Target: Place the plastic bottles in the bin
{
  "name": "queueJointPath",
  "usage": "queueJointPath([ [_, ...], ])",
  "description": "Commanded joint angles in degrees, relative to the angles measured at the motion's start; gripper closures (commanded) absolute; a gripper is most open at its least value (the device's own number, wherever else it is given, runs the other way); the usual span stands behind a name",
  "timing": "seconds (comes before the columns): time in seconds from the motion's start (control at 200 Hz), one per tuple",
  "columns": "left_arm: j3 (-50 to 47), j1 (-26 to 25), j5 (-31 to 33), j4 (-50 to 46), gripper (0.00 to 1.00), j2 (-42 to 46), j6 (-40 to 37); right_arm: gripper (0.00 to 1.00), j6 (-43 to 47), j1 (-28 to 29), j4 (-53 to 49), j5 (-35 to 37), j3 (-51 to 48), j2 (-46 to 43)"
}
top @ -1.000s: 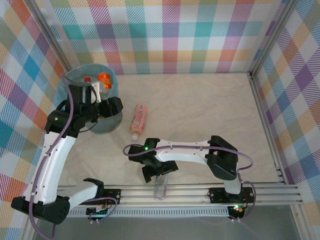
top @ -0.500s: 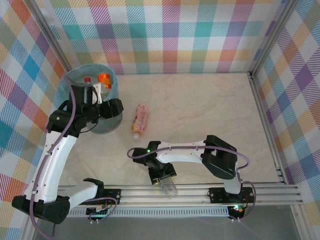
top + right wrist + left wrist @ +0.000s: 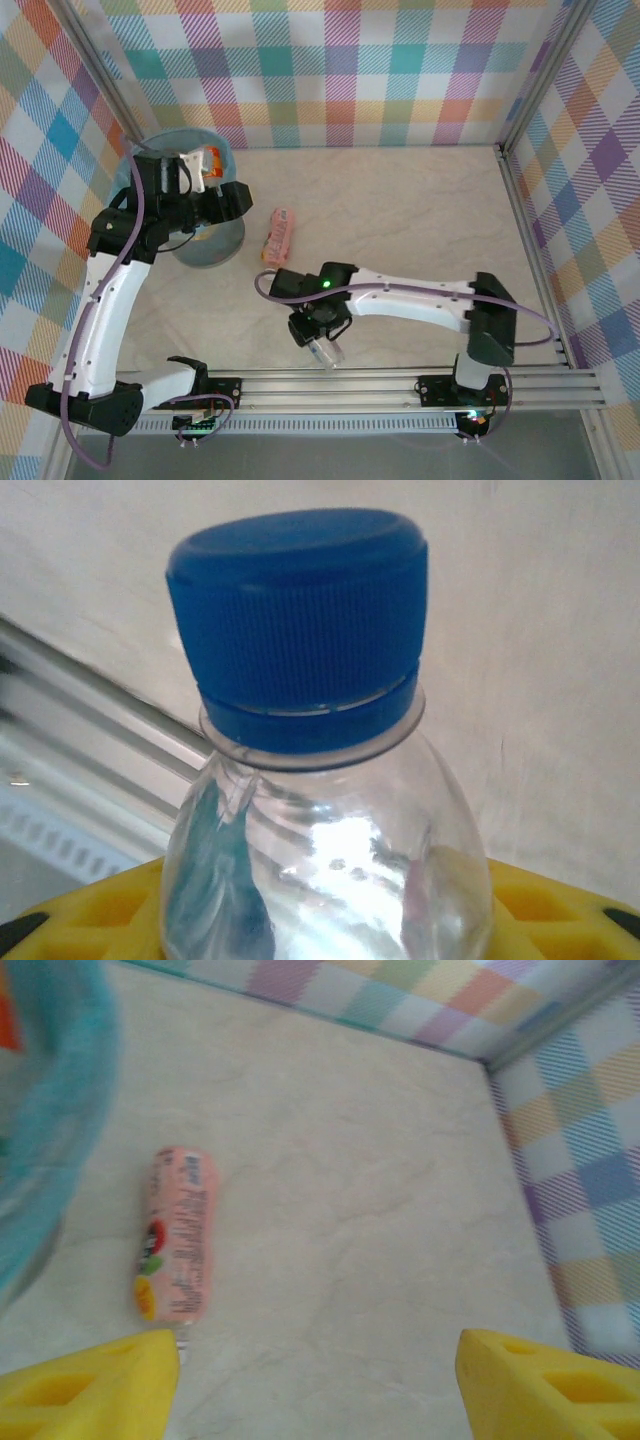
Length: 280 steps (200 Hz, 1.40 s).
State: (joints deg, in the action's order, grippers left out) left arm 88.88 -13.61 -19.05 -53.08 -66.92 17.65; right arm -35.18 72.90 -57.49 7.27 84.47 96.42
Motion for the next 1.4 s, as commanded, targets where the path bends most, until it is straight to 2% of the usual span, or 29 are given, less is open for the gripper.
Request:
queueJointPath([
  [0.0, 1.59, 0.51, -14.65, 3.99, 0.26, -1.51, -0.77, 0.47, 14.03, -0.86, 6.76, 6.95, 1.76, -6.69],
  [0.12, 1.77, 0.51, -24.05, 7.77, 0.25, -1.9, 0.13, 0.47, 19.76, -4.36, 17.38, 6.71, -1.08, -13.8],
  [0.275, 2.0, 0.16, -32.75, 10.57, 0.23, -1.71, -0.51, 0.48, 22.96, -9.13, 30.09, 2.69, -3.98, -20.71],
  [0.37, 2.43, -0.72, -36.66, 11.9, 0.24, -2.11, -0.15, 0.47, 23.89, -11.29, 33.9, -0.87, -3.45, -22.16],
  [0.5, 1.75, -3.54, -36.83, 14.94, 0.26, -1.55, 0.99, 0.47, 24.86, -12.43, 33.87, -5.82, -0.74, -21.5],
  [0.64, 1.69, -7.81, -33.65, 14.32, 0.27, -1.21, -1.54, 0.48, 24.74, -12.43, 32.59, -9.47, 1.02, -20.23],
  [0.78, 2.13, -9.5, -31.09, 11.95, 0.39, -1.78, -4.31, 0.48, 24.0, -12.38, 32.94, -11.0, 0.98, -20.38],
  [0.99, 2.18, -9.77, -30.7, 10.54, 0.71, -2.24, -5.87, 0.48, 24.1, -12.43, 32.73, -9.95, 0.9, -21.27],
  [1.03, 2.24, -9.78, -30.55, 10.55, 0.73, -2.13, -5.87, 0.47, 24.04, -12.43, 32.71, -9.67, 0.92, -21.37],
  [1.16, 2.25, -9.86, -29.92, 11.66, 0.68, -1.78, -5.7, 0.47, 23.78, -12.39, 32.48, -9.11, 1.36, -21.49],
  [1.23, 2.35, -10.03, -30.11, 11.77, 0.45, -1.49, -6.24, 0.47, 23.67, -12.51, 32.36, -9.11, 1.7, -21.37],
  [1.26, 2.35, -10.04, -30.03, 11.77, 0.4, -1.44, -6.56, 0.47, 23.62, -12.51, 32.36, -9.2, 1.76, -21.45],
  [1.31, 2.4, -10.09, -29.82, 11.77, 0.39, -1.29, -6.66, 0.47, 23.6, -12.52, 32.36, -9.44, 1.84, -21.45],
  [1.395, 2.39, -10.21, -30.05, 11.77, 0.44, -1.39, -6.75, 0.48, 23.49, -12.47, 32.46, -9.6, 1.94, -21.6],
])
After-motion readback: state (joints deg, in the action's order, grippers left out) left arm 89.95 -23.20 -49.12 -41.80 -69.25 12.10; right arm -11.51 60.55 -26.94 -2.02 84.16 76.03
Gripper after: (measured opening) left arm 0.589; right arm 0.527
